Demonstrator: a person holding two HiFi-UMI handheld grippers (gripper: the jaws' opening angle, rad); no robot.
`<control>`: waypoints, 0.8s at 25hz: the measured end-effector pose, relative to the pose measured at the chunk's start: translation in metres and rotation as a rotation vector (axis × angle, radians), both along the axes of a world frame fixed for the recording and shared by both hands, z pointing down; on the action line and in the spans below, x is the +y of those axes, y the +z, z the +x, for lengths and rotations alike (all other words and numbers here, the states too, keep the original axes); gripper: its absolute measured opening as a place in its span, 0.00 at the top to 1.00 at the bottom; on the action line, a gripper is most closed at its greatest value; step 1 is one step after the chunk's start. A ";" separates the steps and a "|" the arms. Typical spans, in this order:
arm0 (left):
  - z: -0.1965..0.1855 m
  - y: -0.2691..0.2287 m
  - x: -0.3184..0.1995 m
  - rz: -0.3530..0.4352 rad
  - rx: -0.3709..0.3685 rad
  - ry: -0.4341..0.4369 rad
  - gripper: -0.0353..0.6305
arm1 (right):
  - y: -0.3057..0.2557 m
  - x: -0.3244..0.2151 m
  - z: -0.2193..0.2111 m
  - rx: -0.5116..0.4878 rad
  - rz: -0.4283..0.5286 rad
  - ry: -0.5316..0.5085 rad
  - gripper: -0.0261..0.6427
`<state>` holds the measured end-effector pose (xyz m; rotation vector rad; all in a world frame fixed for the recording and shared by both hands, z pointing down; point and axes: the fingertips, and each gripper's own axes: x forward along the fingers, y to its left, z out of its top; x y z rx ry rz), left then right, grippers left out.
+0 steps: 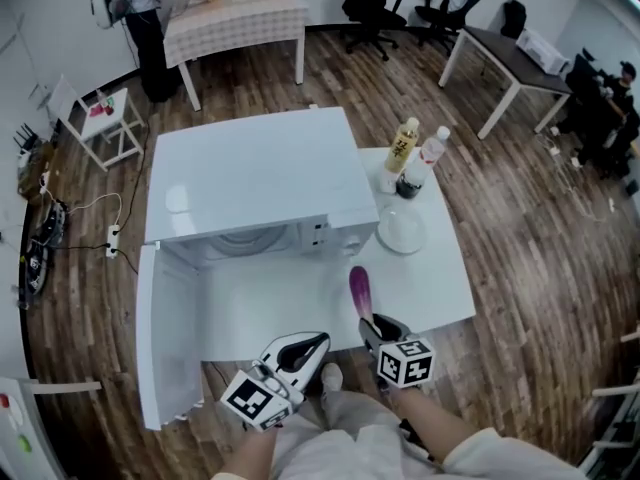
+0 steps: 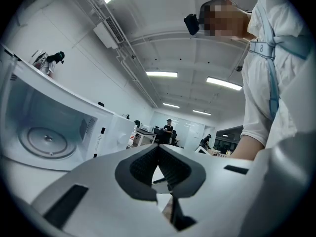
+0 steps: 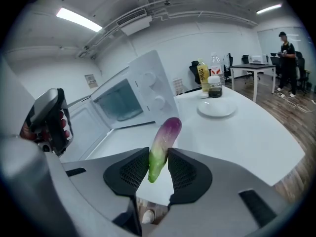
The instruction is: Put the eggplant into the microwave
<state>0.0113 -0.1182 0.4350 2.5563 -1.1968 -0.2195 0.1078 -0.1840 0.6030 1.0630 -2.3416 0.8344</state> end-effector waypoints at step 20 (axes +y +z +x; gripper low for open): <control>-0.083 0.017 0.038 -0.017 -0.004 -0.207 0.94 | -0.049 0.003 -0.161 -0.022 0.242 -0.410 0.76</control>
